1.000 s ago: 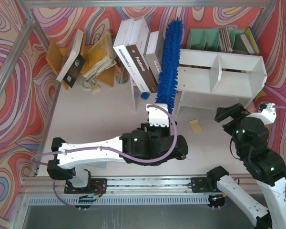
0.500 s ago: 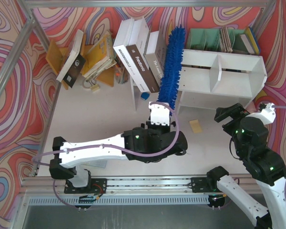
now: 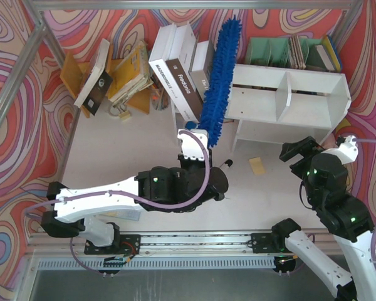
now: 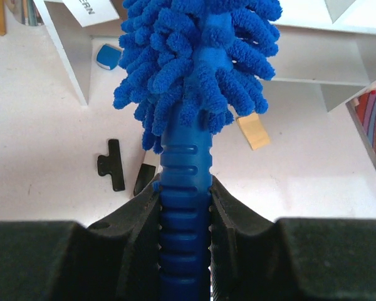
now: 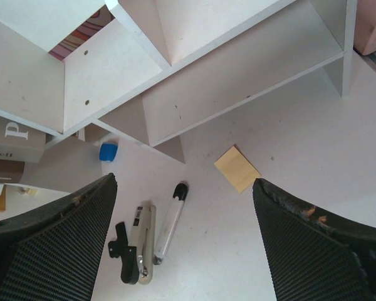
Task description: Dust the bookshelf with a duster
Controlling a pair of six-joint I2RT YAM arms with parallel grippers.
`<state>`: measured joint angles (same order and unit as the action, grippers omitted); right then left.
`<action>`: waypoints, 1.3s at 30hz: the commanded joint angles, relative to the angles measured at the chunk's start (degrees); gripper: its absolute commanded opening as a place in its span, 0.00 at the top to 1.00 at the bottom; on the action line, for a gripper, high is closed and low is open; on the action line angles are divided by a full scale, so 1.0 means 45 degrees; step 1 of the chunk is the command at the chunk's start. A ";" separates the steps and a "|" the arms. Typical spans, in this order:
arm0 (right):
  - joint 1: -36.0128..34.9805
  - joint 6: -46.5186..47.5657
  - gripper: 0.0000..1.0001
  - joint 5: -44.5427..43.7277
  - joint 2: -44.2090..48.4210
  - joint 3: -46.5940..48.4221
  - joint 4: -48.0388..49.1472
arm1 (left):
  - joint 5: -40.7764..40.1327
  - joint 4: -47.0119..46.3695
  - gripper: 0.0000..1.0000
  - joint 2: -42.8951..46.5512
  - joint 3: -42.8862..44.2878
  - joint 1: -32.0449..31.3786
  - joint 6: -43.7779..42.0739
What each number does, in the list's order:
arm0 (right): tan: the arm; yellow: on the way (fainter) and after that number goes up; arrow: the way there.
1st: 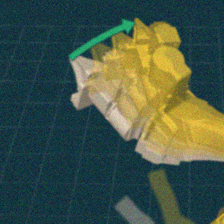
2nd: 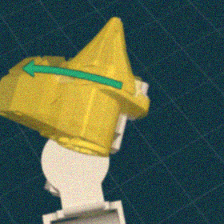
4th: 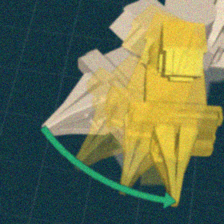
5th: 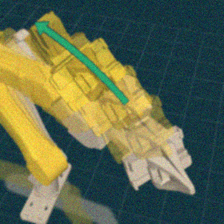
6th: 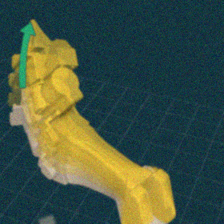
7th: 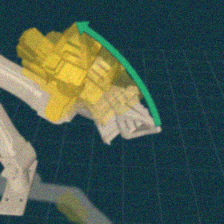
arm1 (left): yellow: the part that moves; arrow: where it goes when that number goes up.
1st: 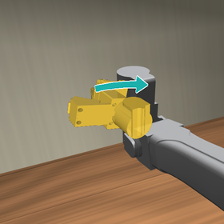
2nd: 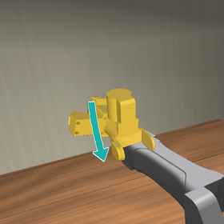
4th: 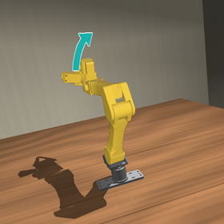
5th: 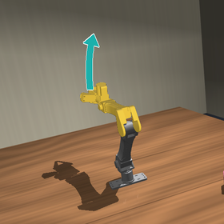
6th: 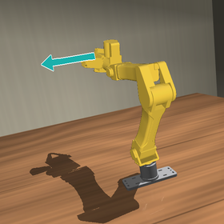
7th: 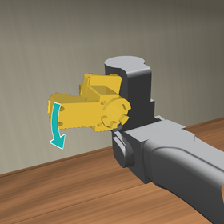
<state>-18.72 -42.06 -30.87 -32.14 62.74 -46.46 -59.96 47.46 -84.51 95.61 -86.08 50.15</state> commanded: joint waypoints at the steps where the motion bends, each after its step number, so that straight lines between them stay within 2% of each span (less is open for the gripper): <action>1: 0.0060 -0.0108 0.21 -0.0112 0.0206 -0.0216 0.0299 | 0.0040 -0.0586 1.00 -0.0128 -0.0681 0.0106 -0.0028; 7: 0.0069 0.0095 0.20 -0.0110 0.0227 -0.0524 0.0442 | 0.1140 -0.0865 1.00 -0.0650 -0.1090 0.0106 0.0239; 11: 0.0066 0.0791 0.19 -0.0136 0.0205 -0.0669 0.0762 | 0.1019 -0.0574 1.00 -0.0843 -0.0717 0.0124 0.0076; 17: 0.0064 0.3259 0.18 0.0047 0.0403 -0.1147 0.2070 | 0.0142 -0.1200 1.00 0.0103 -0.0560 0.0183 -0.1273; 22: 0.0061 0.5038 0.18 0.0609 0.0973 -0.1973 0.3336 | 0.0093 -0.2556 1.00 0.0872 -0.0518 0.0198 -0.3122; 25: 0.0059 0.5969 0.17 0.0905 0.1290 -0.2392 0.3976 | -0.0135 -0.2094 1.00 0.0530 0.0480 0.0247 -0.3628; 29: 0.0060 0.6536 0.17 0.1459 0.1605 -0.2712 0.4573 | -0.0397 -0.1073 1.00 0.0078 0.1223 0.0330 -0.3371; 35: 0.0049 0.6579 0.17 0.1599 0.2182 -0.3370 0.4889 | 0.0020 -0.1071 1.00 0.0412 -0.0415 0.0484 -0.2064; 39: 0.0046 0.6524 0.17 0.1452 0.2368 -0.3435 0.4916 | 0.0276 -0.0405 1.00 0.0176 -0.0775 0.0553 -0.0937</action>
<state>-18.72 -14.11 -24.18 -22.46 47.48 -27.22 -58.24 43.24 -83.26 93.51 -84.05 40.60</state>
